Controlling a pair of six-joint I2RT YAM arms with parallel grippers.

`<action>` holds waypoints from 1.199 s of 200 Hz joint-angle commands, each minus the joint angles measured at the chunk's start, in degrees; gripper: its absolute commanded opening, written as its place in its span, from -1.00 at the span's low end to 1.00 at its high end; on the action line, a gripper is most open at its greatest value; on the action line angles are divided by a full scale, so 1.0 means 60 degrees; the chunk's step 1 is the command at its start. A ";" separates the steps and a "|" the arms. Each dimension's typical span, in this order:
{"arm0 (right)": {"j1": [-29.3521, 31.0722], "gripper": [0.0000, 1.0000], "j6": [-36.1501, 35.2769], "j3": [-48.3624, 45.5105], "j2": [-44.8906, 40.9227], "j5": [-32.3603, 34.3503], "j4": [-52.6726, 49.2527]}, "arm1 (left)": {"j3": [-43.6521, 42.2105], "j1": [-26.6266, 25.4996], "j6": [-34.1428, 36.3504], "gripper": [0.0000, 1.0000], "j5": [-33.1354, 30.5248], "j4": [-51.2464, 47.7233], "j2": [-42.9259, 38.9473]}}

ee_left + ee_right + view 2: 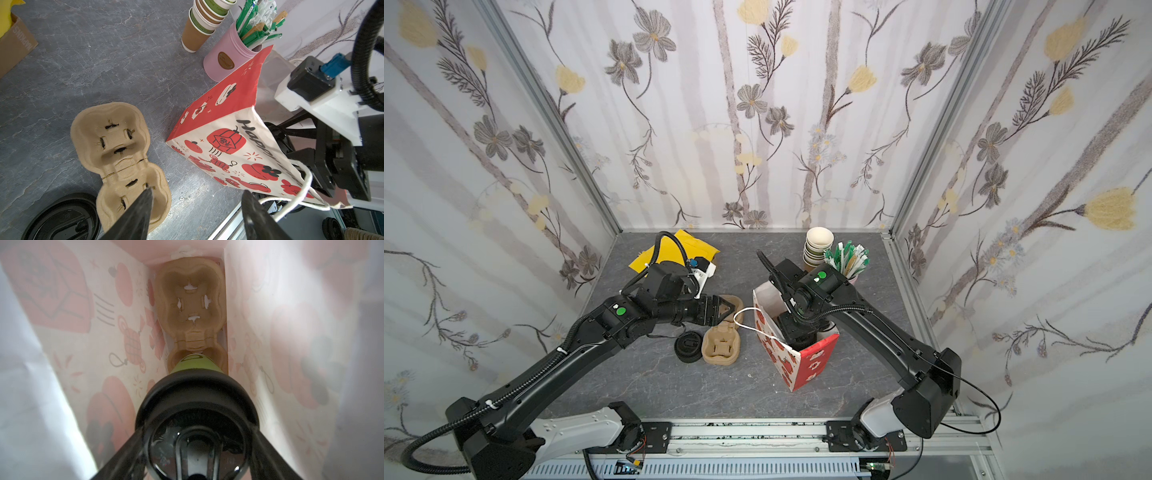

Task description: Pack the takeout coffee

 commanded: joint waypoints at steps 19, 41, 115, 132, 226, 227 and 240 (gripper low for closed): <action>0.0007 0.35 0.0007 -0.0218 0.0113 0.0244 0.0400 | 0.0086 0.0021 0.0128 0.37 0.0078 0.0301 0.0002; 0.0006 0.35 -0.0007 -0.0433 0.0121 0.0166 0.0614 | 0.0065 0.0036 0.0128 0.37 0.0064 0.0309 -0.0016; 0.0004 0.35 -0.0037 -0.1026 0.0092 -0.0064 0.1285 | 0.0049 0.0066 0.0156 0.36 0.0060 0.0300 -0.0031; 0.0007 0.35 -0.0037 -0.1157 0.0080 -0.0075 0.1388 | 0.0042 0.0070 0.0169 0.36 0.0060 0.0299 -0.0038; -0.0024 0.35 -0.0097 -0.1710 0.0111 0.0055 0.1823 | 0.0018 0.0085 0.0161 0.35 0.0064 0.0311 -0.0060; -0.0029 0.35 -0.0104 -0.1714 0.0112 0.0060 0.1837 | 0.0019 0.0097 0.0160 0.35 0.0064 0.0304 -0.0060; -0.0040 0.35 -0.0110 -0.1796 0.0098 0.0073 0.1865 | 0.0004 0.0095 0.0143 0.35 0.0077 0.0301 -0.0075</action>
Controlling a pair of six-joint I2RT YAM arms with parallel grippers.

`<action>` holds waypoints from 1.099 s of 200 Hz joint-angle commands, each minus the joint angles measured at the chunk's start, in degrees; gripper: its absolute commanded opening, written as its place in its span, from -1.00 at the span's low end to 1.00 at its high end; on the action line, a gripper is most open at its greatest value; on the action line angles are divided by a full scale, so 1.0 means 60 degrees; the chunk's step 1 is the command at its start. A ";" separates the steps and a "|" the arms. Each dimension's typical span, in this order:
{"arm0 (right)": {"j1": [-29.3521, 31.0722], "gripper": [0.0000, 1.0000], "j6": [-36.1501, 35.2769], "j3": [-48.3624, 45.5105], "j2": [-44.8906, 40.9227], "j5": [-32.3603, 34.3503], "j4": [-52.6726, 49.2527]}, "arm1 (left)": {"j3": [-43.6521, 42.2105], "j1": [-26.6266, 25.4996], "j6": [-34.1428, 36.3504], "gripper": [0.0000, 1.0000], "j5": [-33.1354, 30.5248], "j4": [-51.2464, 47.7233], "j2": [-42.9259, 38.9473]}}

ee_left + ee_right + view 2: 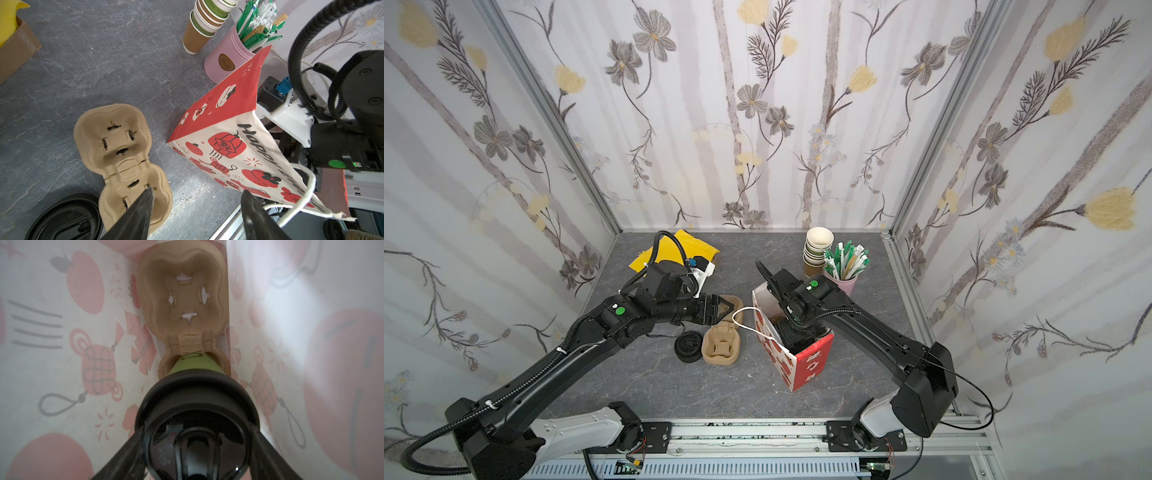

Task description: Pack the takeout coffee

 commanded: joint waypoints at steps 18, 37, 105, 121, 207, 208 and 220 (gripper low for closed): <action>-0.0032 0.34 -0.0096 -0.0275 0.0066 -0.0041 0.0435 | -0.0017 0.0018 0.0109 0.35 0.0090 0.0305 -0.0046; -0.0021 0.34 -0.0110 -0.0370 0.0073 -0.0073 0.0497 | -0.0019 0.0017 0.0120 0.35 0.0092 0.0296 -0.0060; -0.0069 0.35 -0.0169 -0.0554 0.0137 -0.0127 0.0681 | 0.0071 0.0019 0.0222 0.38 0.1074 0.0349 -0.0053; -0.0062 0.35 -0.0183 -0.0466 0.0159 -0.0150 0.0646 | 0.0074 0.0017 0.0235 0.38 0.1317 0.0393 -0.0086; -0.0052 0.34 -0.0024 0.0159 0.0021 -0.0213 0.0067 | -0.0049 0.0039 0.0152 0.34 0.1502 0.0745 -0.0048; -0.0052 0.34 -0.0015 0.0170 0.0011 -0.0210 0.0055 | -0.0055 0.0036 0.0159 0.34 0.1508 0.0747 -0.0047; -0.0054 0.34 0.0039 0.0189 0.0007 -0.0232 0.0015 | -0.0054 0.0038 0.0158 0.32 0.1601 0.0797 -0.0017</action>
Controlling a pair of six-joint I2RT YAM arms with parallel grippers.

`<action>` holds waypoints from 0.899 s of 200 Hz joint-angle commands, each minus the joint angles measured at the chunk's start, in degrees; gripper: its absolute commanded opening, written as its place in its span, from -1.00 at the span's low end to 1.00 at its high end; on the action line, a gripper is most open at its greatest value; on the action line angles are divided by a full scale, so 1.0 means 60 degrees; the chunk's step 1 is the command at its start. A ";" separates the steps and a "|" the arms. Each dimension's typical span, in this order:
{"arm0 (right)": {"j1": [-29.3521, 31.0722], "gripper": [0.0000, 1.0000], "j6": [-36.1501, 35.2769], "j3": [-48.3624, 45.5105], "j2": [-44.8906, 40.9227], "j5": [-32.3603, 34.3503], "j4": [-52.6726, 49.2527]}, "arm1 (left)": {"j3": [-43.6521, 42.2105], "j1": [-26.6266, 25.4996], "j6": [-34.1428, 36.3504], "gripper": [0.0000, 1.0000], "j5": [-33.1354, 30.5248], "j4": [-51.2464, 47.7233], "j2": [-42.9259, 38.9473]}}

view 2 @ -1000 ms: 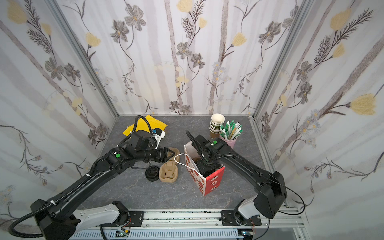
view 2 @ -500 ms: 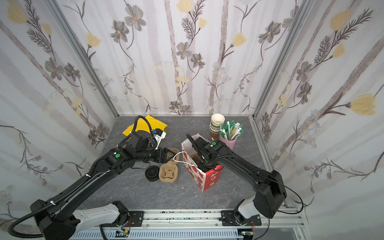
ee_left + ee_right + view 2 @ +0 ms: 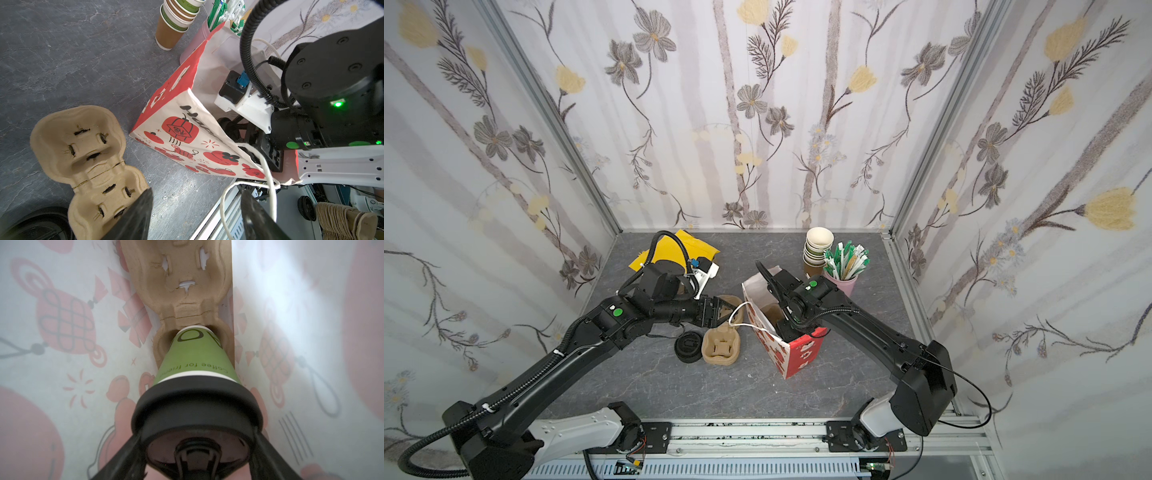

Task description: Pack the takeout coffee

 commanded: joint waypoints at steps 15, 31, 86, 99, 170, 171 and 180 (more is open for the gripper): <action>0.0007 0.34 0.0222 0.0189 -0.0023 -0.0080 -0.0114 | -0.0021 0.0011 0.0098 0.30 0.0302 0.0442 0.0085; 0.0014 0.34 0.0325 0.0211 -0.0038 -0.0088 -0.0159 | -0.0021 0.0011 0.0125 0.28 0.0352 0.0486 0.0142; 0.0014 0.34 0.0366 0.0046 0.0255 -0.0204 0.0213 | -0.0021 0.0011 0.0228 0.08 0.0700 0.0545 0.0360; 0.0014 0.33 0.0366 0.0006 0.0346 -0.0202 0.0279 | -0.0036 0.0010 0.0257 0.06 0.0761 0.0549 0.0377; 0.0046 0.33 0.0405 -0.0001 0.0827 -0.0275 0.0652 | -0.0124 0.0011 0.0358 -0.19 0.0793 0.0545 0.0422; 0.0048 0.33 0.0407 -0.0014 0.0835 -0.0275 0.0655 | -0.0124 0.0011 0.0359 -0.19 0.0793 0.0545 0.0422; 0.0050 0.33 0.0408 -0.0023 0.0871 -0.0304 0.0699 | -0.0123 0.0009 0.0371 -0.24 0.0807 0.0549 0.0437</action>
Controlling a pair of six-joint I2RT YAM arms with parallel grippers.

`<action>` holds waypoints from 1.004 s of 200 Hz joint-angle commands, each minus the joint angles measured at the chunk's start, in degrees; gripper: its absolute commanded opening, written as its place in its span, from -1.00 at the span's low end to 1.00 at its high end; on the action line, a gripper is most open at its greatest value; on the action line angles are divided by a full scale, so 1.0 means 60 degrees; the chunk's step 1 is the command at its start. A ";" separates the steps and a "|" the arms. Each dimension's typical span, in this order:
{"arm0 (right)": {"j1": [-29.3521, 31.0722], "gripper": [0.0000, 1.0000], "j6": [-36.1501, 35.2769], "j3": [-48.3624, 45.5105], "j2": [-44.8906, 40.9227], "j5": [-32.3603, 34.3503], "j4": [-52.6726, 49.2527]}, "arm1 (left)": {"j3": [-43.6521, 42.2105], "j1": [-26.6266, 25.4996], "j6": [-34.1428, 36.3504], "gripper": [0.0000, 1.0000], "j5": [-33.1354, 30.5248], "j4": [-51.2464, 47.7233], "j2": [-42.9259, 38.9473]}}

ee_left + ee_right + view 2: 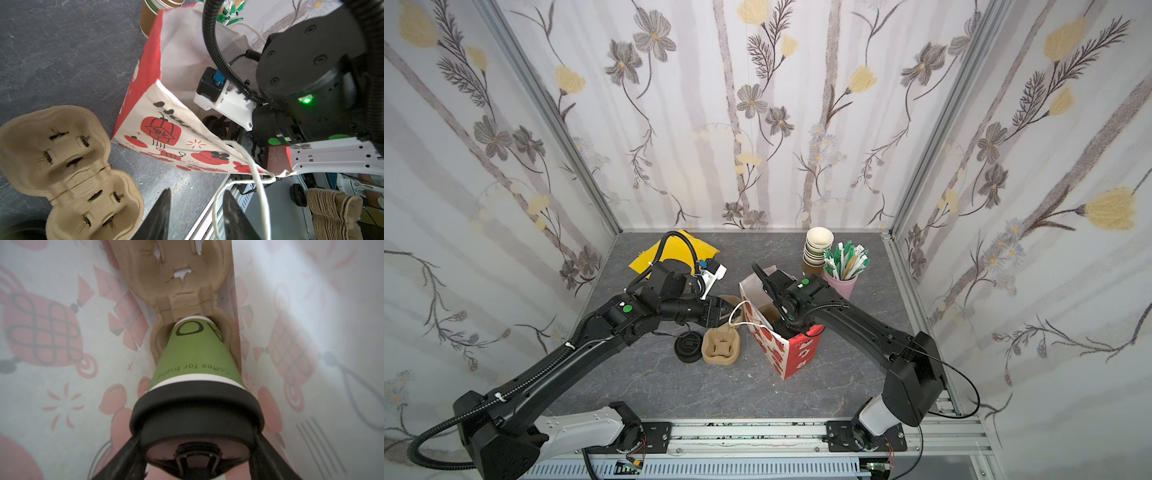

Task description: Pack the takeout coffee

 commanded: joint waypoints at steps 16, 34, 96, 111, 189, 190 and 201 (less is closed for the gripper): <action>0.0020 0.33 0.0095 -0.0074 0.0220 -0.0068 0.0579 | -0.0029 0.0008 0.0181 -0.30 0.0137 0.0232 0.0069; 0.0041 0.33 0.0111 -0.0081 0.0295 -0.0082 0.0646 | -0.0030 0.0000 0.0209 -0.34 0.0152 0.0233 0.0098; 0.0061 0.33 0.0183 0.0085 0.0423 -0.0083 0.0632 | -0.0058 0.0004 0.0267 -0.46 0.0152 0.0232 0.0157; 0.0048 0.33 0.0199 0.0171 0.0387 -0.0068 0.0546 | -0.0061 0.0007 0.0270 -0.48 0.0152 0.0232 0.0143; 0.0095 0.33 0.0443 0.0366 0.0122 -0.0082 0.0093 | -0.0117 0.0008 0.0306 -0.61 0.0138 0.0232 0.0073; 0.0093 0.33 0.0446 0.0366 0.0114 -0.0082 0.0094 | -0.0117 0.0008 0.0302 -0.61 0.0138 0.0232 0.0071; 0.0106 0.33 0.0488 0.0386 0.0052 -0.0093 0.0020 | -0.0117 0.0004 0.0313 -0.64 0.0108 0.0232 0.0069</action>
